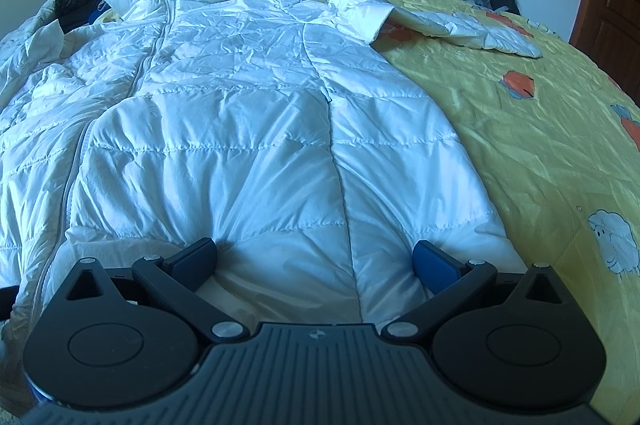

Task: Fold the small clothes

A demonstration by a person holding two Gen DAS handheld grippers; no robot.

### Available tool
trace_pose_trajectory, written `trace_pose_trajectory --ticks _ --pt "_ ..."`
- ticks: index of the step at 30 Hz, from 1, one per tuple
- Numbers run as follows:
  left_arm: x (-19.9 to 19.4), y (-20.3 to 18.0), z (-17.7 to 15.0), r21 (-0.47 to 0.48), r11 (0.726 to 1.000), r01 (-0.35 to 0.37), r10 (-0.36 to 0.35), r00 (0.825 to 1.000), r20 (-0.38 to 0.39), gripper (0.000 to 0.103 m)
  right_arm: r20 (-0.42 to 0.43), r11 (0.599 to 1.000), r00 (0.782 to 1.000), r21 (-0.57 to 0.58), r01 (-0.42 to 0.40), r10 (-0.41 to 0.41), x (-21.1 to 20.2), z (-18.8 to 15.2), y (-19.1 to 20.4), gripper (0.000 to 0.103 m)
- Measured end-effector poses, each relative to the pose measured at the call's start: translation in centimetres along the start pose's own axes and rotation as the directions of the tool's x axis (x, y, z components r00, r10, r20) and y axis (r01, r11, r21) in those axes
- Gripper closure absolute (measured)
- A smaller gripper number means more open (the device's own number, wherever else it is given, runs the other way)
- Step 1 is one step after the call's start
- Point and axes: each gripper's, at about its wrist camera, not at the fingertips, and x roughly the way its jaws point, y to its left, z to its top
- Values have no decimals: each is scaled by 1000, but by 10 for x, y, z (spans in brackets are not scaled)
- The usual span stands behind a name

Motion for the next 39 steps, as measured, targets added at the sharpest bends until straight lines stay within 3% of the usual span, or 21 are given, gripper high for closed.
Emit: trace_pose_trajectory --ticks 4,7,10,13,18,20,25,28,32,34,37,39 --pt "-5 3 6 10 1000 -2 2 1000 29 0 -16 999 1000 -31 -14 14 -6 8 -4 1" --pt "-8 10 21 -4 1000 -13 13 997 70 0 30 998 999 -44 -43 44 -15 14 -10 1" --pt "-7 19 42 -30 999 -11 14 993 120 0 90 987 986 -89 -135 143 -24 31 -16 1" --pt "3 23 69 -15 999 -30 32 983 184 0 116 960 956 -121 -254 268 -20 67 -25 1" --pt "29 32 120 -56 998 -14 29 964 265 0 131 899 889 -51 -435 438 16 157 -39 0" --pt "45 35 134 -84 996 -1 23 964 263 0 119 857 851 11 -516 511 43 200 -43 0" --pt "83 33 141 -92 995 31 -8 969 246 0 99 665 710 281 -692 697 130 299 -46 2" --pt "98 30 134 -54 998 28 -12 963 268 0 101 610 677 353 -710 729 178 345 -33 2" --pt "107 31 130 -46 998 41 -27 959 282 0 94 611 684 374 -697 723 237 396 -11 1" --pt "107 32 129 -55 997 49 -31 957 289 0 77 629 705 390 -672 705 268 414 -3 1" --pt "108 33 128 -57 997 56 -37 955 295 0 25 652 726 420 -632 687 319 431 13 1" --pt "107 35 127 -67 995 70 -46 952 302 0 -17 655 728 452 -606 685 349 436 24 2"
